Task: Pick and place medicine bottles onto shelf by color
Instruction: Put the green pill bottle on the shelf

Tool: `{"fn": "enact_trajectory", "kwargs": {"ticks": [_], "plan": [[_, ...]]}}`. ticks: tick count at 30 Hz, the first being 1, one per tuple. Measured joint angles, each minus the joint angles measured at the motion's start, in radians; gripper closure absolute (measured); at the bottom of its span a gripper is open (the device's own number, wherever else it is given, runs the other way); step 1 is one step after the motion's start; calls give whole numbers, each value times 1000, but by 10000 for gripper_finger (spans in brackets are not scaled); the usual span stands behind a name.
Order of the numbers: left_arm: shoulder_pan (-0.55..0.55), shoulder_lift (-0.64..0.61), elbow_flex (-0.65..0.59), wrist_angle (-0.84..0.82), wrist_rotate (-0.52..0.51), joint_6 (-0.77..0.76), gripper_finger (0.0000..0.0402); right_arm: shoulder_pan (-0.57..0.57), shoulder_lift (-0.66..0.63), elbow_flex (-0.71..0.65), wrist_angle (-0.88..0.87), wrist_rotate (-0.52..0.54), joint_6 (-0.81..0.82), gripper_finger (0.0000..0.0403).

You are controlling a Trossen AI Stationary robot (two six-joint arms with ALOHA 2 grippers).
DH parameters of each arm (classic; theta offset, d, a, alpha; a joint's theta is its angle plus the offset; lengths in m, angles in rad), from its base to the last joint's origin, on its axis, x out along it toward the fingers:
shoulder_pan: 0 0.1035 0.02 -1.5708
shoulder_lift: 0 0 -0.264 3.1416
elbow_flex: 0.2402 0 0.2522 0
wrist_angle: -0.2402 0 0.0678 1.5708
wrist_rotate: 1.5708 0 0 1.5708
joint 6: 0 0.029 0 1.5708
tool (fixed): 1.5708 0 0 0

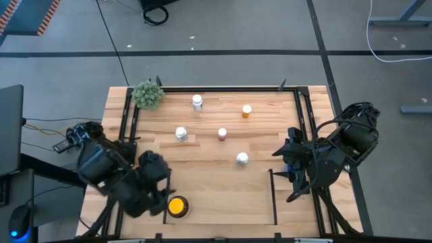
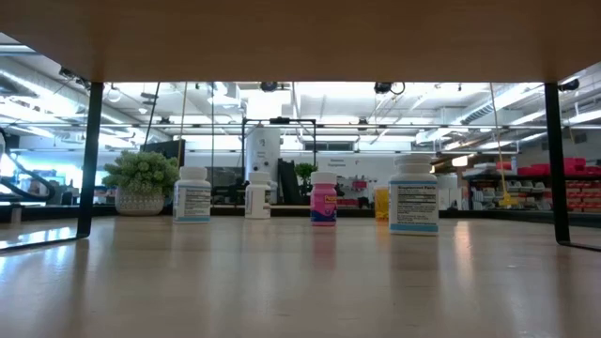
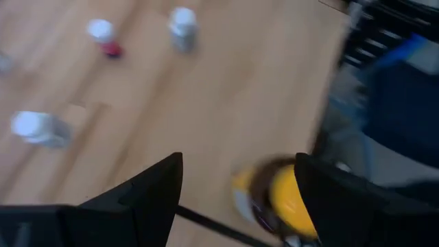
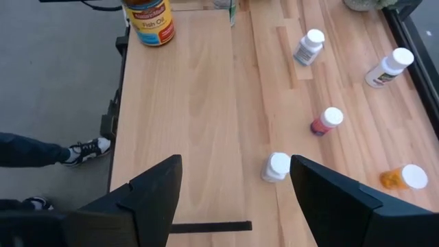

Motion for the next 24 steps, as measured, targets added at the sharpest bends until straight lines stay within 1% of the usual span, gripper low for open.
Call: {"fn": "enact_trajectory", "kwargs": {"ticks": [4,7,9,11,14,17,19,22,24], "plan": [[111,-4,-45,0,-22,24,115,0,0,0,0,14,28,125],[212,-4,-84,0,-13,66,115,0,0,0,0,16,49,125],[287,-4,-112,0,42,103,115,0,0,0,0,15,60,125],[358,-6,-143,2,134,158,115,0,0,0,0,15,80,125],[423,-52,-221,1,219,245,116,0,0,0,0,14,107,125],[440,-155,-347,1,295,299,120,1,0,0,0,10,132,125],[438,-238,-434,-1,336,300,126,1,0,0,0,10,143,125],[403,-362,-539,1,392,272,137,1,0,0,0,20,141,125],[363,-427,-586,10,424,270,143,0,0,0,0,40,139,125]]}}
